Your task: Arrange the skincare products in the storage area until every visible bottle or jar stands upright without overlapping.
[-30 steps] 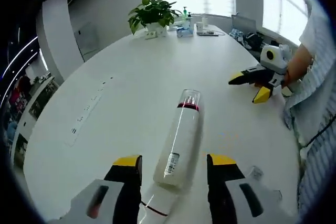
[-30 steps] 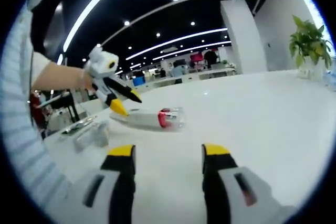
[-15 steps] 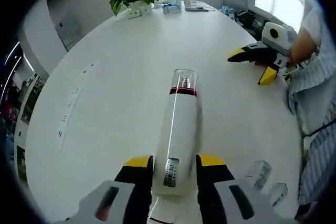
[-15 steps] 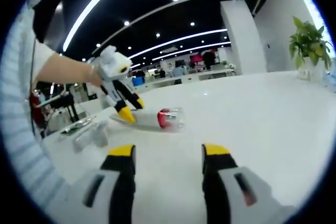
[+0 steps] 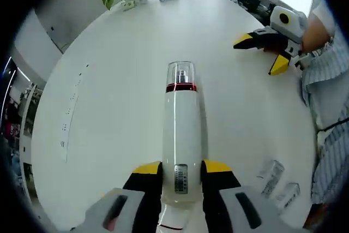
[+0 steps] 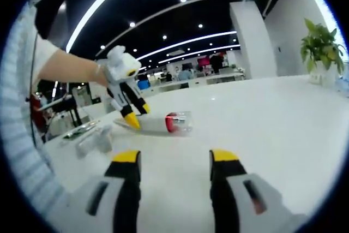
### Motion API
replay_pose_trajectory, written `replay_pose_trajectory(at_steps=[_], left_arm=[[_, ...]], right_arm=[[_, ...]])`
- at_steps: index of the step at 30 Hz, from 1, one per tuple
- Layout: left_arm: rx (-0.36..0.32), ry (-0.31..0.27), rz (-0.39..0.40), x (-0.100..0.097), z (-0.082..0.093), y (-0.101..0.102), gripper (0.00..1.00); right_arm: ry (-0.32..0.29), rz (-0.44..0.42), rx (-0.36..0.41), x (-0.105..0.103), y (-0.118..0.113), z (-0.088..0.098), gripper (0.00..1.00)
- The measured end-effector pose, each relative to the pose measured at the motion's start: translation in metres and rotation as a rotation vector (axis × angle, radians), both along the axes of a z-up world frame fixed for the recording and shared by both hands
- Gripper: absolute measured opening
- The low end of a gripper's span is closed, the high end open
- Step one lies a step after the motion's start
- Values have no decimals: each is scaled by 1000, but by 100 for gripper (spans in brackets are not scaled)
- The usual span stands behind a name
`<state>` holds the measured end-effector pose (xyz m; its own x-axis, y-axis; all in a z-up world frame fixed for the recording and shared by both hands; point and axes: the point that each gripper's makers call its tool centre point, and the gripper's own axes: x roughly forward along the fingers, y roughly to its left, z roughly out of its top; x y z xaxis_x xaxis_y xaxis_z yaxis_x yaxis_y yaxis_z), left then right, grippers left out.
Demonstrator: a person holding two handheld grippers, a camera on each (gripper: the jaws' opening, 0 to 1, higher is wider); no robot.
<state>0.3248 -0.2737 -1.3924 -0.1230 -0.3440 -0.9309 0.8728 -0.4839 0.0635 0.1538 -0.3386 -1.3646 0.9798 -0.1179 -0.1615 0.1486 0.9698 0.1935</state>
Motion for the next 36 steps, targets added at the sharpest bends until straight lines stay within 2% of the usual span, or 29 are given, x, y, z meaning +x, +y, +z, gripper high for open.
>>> replay_pose_trajectory(at_steps=[6,10,16,21,27,32,34,36], left_arm=[[13,21,-21,-14,-1,6,27],[15,-2,-76,-22,-2,11,27],[25,20,-98,-35,-2,19,27],[35,3,-130,-43,-4,24,27],[38,11,-177,-63,-6,32,28],[40,32,-193,-77,-8,37,28],[42,29,-201,-79,-9,38,29],[48,8,-209,-79,-9,39,29]], right_arm=[[2,1,6,0,-1,-1,48],[9,8,10,1,1,-2,48],[13,14,27,1,2,-2,48],[17,31,36,3,3,-1,49],[63,135,-57,18,8,1,49],[94,228,-91,33,11,-2,49],[105,252,-93,34,14,-4,50],[132,323,-117,36,21,-7,48]])
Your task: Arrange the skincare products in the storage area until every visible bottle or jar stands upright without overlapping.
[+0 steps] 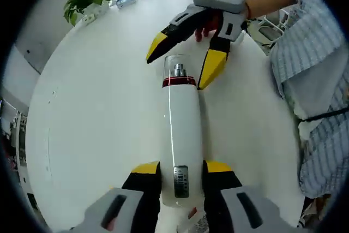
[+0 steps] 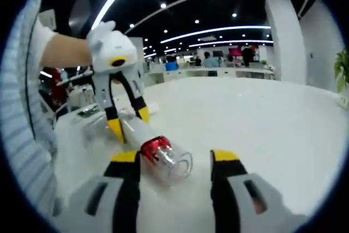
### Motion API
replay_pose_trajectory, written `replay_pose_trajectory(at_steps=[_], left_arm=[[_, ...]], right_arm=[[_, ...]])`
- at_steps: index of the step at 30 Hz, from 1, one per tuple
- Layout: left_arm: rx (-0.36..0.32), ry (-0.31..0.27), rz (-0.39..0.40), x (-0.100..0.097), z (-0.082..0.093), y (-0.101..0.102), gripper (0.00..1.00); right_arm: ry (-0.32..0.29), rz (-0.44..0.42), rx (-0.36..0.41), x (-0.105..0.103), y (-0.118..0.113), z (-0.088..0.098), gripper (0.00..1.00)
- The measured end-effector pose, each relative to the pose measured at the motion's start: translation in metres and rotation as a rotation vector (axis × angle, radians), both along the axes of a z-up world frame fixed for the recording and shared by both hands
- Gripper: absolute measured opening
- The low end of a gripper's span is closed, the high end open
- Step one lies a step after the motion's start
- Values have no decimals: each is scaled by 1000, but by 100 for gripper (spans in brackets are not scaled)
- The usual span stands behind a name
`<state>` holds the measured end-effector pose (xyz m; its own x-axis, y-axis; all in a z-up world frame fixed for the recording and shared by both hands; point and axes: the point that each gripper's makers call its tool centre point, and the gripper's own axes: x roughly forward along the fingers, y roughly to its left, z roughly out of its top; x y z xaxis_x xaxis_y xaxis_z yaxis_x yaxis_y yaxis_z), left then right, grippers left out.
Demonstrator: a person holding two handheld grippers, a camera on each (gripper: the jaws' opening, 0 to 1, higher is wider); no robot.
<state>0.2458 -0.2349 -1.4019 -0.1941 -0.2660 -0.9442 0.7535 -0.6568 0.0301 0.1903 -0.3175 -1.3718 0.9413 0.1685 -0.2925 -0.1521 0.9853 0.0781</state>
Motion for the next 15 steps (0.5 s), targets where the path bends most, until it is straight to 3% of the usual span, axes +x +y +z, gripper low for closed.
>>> replay_pose_trajectory(at_steps=[8,15], left_arm=[[17,23,55,0,-1,1,29],[0,45,57,-1,-1,1,29]], right_arm=[[110,120,-73,3,11,-10,44],[164,182,-148,13,12,-15,40]])
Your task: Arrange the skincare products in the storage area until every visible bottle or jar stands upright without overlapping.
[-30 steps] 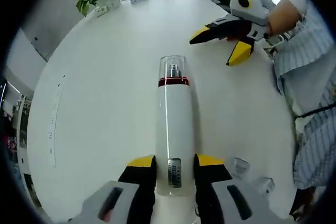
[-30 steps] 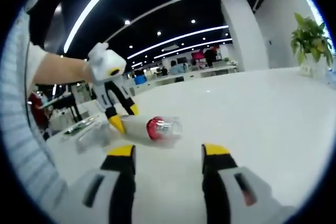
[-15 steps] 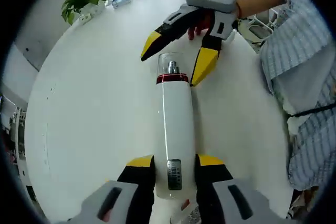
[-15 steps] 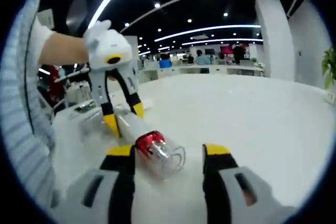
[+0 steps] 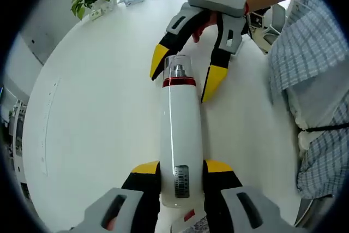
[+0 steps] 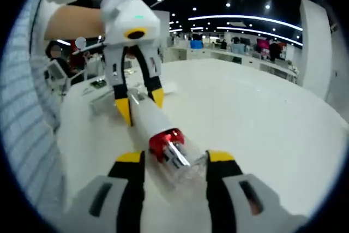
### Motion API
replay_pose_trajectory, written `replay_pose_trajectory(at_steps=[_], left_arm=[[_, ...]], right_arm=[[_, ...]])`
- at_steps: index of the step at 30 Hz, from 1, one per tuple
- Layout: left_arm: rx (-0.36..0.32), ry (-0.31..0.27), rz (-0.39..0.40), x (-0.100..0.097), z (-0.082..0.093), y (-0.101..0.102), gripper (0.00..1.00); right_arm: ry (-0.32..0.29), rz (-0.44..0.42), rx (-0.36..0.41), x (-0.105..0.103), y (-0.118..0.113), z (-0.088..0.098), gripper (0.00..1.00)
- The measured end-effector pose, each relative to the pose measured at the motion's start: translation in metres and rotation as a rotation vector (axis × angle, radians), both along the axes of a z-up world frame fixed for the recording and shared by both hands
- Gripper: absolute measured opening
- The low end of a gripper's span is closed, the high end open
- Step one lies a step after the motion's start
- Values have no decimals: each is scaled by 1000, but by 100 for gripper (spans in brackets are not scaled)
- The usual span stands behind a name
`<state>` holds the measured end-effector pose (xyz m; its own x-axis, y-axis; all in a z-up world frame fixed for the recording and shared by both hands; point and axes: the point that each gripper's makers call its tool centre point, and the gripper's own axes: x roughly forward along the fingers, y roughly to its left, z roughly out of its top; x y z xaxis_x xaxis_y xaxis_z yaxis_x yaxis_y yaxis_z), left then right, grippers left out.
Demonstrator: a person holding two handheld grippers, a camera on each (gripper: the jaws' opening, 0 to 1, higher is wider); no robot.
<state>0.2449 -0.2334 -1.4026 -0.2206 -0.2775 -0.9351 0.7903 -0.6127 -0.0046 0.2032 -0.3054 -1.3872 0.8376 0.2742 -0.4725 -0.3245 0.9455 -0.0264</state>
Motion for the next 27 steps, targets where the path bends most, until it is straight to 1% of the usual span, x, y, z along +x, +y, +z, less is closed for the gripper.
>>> replay_pose_trajectory(at_steps=[2,3,4,5,6,7,11,15,18,22,23,27], left_arm=[[5,4,0,0,0,0,29],[6,4,-3,0,0,0,29],[6,4,-9,0,0,0,29],[6,5,-10,0,0,0,29],[5,7,-13,0,0,0,29],[4,9,-15,0,0,0,29],[1,19,-19,-1,0,0,29],[-3,28,-43,-1,0,-2,29],[-11,34,-54,-2,0,-2,29],[-31,52,-57,-2,0,-2,29],[-33,53,-57,-2,0,-2,29],[-56,71,-52,-1,0,-4,30]], right_arm=[[6,11,-2,4,1,-2,41],[20,24,-5,6,2,-5,42],[3,49,4,9,6,-3,42],[18,39,6,8,5,-4,42],[33,48,18,8,6,-5,42],[29,64,29,9,9,-4,42],[38,76,14,7,8,-4,41],[67,79,-1,1,12,-3,38],[113,81,-18,-4,13,-6,37],[193,103,-68,-6,13,-9,34],[195,102,-67,-6,13,-9,33],[224,129,-83,-6,13,1,32]])
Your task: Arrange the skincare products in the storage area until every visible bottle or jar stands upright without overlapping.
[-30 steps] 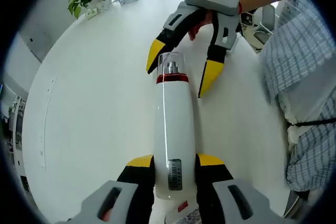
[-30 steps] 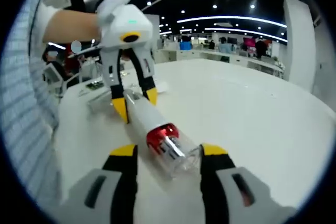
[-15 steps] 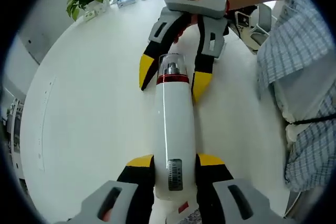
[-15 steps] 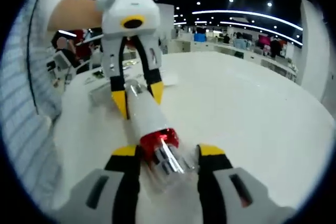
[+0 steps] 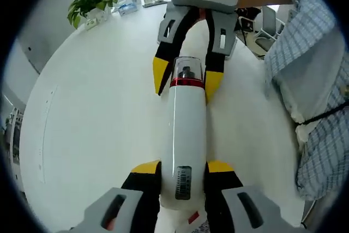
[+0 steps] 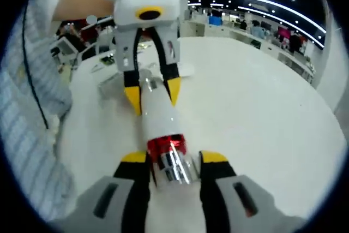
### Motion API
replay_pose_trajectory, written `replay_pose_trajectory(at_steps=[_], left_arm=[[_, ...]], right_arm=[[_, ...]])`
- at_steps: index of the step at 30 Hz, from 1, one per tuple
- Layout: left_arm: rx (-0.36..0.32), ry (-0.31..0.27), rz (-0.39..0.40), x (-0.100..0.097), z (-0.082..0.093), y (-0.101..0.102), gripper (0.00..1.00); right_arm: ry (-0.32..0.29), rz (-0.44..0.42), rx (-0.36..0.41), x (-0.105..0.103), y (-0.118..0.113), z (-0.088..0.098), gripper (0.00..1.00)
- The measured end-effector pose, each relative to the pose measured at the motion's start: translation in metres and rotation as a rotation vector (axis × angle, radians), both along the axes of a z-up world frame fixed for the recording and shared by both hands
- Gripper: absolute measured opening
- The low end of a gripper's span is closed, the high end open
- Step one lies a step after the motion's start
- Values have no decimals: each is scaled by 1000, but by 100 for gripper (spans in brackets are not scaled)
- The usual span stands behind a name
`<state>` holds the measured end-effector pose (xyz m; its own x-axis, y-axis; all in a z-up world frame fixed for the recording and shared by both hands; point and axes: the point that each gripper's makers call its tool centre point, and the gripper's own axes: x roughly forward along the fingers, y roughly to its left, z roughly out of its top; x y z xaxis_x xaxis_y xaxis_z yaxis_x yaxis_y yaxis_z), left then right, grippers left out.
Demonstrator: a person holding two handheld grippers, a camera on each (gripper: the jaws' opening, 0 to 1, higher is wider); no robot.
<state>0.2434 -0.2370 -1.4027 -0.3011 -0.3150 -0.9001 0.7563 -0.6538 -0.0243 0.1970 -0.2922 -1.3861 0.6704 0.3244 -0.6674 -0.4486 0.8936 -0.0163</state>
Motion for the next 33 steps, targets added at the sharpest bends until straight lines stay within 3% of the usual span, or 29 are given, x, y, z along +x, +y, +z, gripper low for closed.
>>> replay_pose_trajectory(at_steps=[9,11,13,17,25,33], left_arm=[[-83,71,58,2,0,-6,32],[-98,80,69,4,0,-8,33],[-117,106,88,3,1,-11,33],[-136,117,97,4,1,-13,33],[-168,155,100,4,1,-15,33],[-198,165,125,4,1,-20,34]], right_arm=[[24,113,-22,8,4,40,29],[-17,111,55,17,9,62,29],[-31,111,59,23,8,73,29],[-22,125,40,28,10,76,29],[-64,136,47,46,19,96,29],[-63,134,59,56,21,101,29]])
